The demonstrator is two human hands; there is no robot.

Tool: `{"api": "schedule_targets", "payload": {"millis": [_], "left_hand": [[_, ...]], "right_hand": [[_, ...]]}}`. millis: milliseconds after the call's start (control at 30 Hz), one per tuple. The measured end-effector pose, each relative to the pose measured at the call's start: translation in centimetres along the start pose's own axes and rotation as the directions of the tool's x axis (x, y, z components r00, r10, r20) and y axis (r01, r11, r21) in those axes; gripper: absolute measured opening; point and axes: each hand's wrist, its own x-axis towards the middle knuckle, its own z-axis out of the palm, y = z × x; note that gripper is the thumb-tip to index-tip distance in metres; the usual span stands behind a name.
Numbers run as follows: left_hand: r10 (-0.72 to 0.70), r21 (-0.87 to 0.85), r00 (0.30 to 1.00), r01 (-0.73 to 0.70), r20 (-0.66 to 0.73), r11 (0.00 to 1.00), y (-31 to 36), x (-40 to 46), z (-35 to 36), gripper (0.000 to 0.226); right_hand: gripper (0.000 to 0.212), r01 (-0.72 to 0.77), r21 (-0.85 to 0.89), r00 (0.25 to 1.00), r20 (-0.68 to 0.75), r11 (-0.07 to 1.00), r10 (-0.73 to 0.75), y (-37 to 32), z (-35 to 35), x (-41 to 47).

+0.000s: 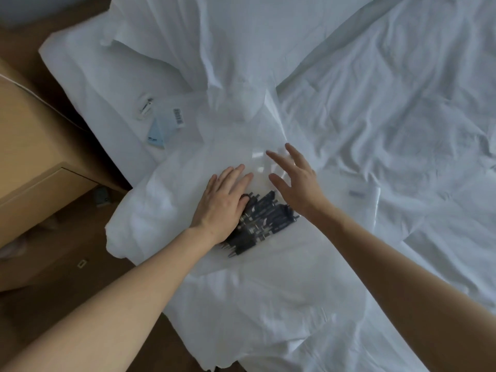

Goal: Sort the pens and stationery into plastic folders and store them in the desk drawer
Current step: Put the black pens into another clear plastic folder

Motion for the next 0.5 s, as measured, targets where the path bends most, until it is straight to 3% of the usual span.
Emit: {"api": "schedule_targets", "payload": {"millis": [167,300,500], "left_hand": [[0.01,-0.015,1.0,-0.01,-0.018,1.0,-0.3,0.1,-0.1,0.048],[0.018,0.001,1.0,-0.018,0.002,1.0,-0.5,0.1,0.0,0.053],[-0.007,0.063,0.996,0.002,0.087,0.998,-0.6,0.5,0.4,0.051]], "right_hand": [[0.039,0.064,-0.159,0.998,-0.012,0.985,-0.066,0.1,0.6,-0.5],[0.039,0.163,-0.356,0.973,-0.095,0.92,-0.209,0.5,1.3,-0.7],[0.047,0.209,-0.504,0.977,0.061,0.838,-0.206,0.4,1.5,-0.4]]}}
